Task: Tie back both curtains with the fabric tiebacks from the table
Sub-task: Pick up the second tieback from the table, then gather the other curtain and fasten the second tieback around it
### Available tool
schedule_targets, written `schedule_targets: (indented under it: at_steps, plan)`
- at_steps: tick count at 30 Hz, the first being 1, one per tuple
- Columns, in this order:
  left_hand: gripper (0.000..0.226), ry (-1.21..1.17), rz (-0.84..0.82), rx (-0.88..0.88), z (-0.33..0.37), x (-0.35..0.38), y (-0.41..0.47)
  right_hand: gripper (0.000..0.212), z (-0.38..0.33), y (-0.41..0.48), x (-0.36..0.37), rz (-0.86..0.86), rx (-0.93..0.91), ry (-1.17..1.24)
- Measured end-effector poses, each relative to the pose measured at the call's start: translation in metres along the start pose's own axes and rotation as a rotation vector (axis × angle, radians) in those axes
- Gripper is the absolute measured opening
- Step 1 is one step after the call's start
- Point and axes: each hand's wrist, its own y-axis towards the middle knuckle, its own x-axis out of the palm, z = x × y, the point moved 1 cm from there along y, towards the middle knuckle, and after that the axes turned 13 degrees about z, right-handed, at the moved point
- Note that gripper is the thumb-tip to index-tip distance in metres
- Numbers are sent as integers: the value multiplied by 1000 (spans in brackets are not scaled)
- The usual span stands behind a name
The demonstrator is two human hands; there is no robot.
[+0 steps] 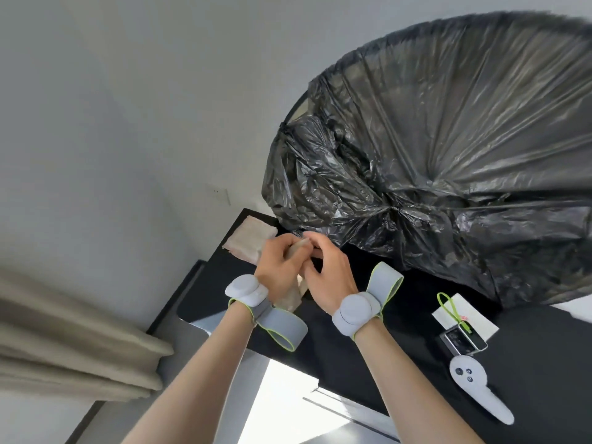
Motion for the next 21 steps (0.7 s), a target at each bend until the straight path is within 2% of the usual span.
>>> schedule_targets:
  at_steps: [2,5,13,17,21]
  plan:
    - [23,-17,42,30,22,-25,1,44,-31,3,4,-24,-31,32]
    - [25,-10,111,68,49,-57,3,35,-69,7,13,-42,-99,73]
    - [13,22,318,103,110,-152,-14,17,-165,-1,46,-55,-238,122]
    - [9,14,405,130,142,-209,-28,13,-221,-10,64,-161,-248,208]
    - [11,-15,503,152,171,-273,-41,16,-286,-26,85,-196,-330,263]
